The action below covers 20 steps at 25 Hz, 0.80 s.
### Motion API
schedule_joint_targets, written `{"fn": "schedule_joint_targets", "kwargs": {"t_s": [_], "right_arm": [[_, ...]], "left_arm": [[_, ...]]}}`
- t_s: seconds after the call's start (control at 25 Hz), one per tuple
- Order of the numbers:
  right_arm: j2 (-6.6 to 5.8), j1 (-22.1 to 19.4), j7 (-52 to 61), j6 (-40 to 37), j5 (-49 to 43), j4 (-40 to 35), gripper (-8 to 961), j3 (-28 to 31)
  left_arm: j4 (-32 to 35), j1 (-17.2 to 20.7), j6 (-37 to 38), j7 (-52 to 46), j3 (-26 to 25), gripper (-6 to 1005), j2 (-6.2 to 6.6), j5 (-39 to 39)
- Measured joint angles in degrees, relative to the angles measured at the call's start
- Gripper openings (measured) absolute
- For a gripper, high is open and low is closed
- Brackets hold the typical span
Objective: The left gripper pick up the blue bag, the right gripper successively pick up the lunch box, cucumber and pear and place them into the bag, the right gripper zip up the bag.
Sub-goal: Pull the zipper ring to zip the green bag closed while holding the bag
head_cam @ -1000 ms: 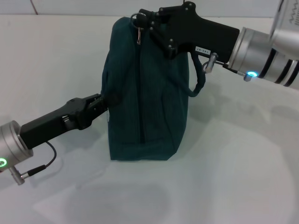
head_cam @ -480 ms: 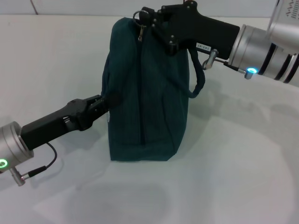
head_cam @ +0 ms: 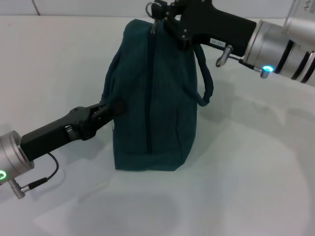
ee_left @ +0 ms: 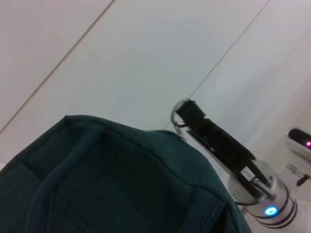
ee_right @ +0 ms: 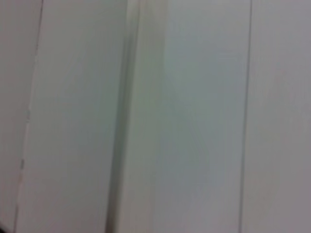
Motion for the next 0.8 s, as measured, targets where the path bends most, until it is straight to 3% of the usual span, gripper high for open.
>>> {"fn": "schedule_joint_targets", "kwargs": {"t_s": [0.36, 0.8], "right_arm": [[0.01, -0.44, -0.13, 6.22, -0.08, 1.06, 75, 1.98], [0.48, -1.04, -1.17, 9.70, 0.49, 4.22, 79, 2.02]], "left_arm": [[0.00, 1.12, 0.40, 0.00, -0.29, 66, 0.35, -0.91], [-0.68, 2.77, -0.17, -0.10, -6.77, 70, -0.05, -1.07]]}}
